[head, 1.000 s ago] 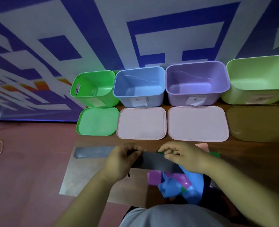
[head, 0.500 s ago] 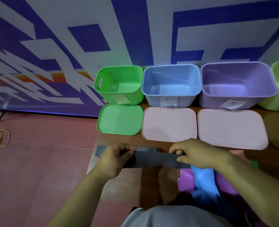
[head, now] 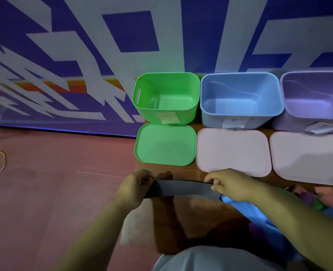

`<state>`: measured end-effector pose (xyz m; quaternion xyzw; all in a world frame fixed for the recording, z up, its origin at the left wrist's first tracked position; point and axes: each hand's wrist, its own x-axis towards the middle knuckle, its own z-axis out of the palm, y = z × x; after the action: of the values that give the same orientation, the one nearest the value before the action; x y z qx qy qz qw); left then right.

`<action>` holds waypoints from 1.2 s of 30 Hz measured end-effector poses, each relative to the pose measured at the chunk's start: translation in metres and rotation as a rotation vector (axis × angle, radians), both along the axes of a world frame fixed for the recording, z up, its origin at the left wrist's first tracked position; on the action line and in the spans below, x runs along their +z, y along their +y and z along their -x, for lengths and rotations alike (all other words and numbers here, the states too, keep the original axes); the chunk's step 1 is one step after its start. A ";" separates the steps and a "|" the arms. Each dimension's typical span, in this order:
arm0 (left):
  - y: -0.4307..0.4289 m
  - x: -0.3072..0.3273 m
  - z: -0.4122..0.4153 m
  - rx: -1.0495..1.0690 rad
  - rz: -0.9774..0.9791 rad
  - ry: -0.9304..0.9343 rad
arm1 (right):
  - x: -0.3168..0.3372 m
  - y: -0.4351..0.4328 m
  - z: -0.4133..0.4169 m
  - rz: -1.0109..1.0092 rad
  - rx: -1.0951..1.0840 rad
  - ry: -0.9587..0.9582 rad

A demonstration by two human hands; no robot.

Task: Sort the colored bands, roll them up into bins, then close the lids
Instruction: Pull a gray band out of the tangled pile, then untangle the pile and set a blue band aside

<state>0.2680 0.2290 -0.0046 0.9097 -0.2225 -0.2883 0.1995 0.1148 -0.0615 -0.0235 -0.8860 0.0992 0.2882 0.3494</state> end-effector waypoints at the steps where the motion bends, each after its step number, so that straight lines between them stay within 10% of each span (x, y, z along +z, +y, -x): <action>1: -0.001 -0.006 -0.005 -0.027 -0.013 -0.008 | -0.004 0.001 -0.003 0.018 -0.021 0.009; 27: -0.023 -0.036 0.032 -0.168 -0.149 -0.234 | -0.007 -0.011 0.042 0.217 -0.241 0.060; 36: -0.055 -0.025 0.107 -0.079 0.087 0.074 | 0.009 -0.013 0.068 0.137 -0.263 -0.015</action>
<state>0.1608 0.1743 -0.0299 0.8793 -0.2632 -0.3194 0.2356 0.0468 -0.0743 -0.0143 -0.8892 0.2311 0.2261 0.3236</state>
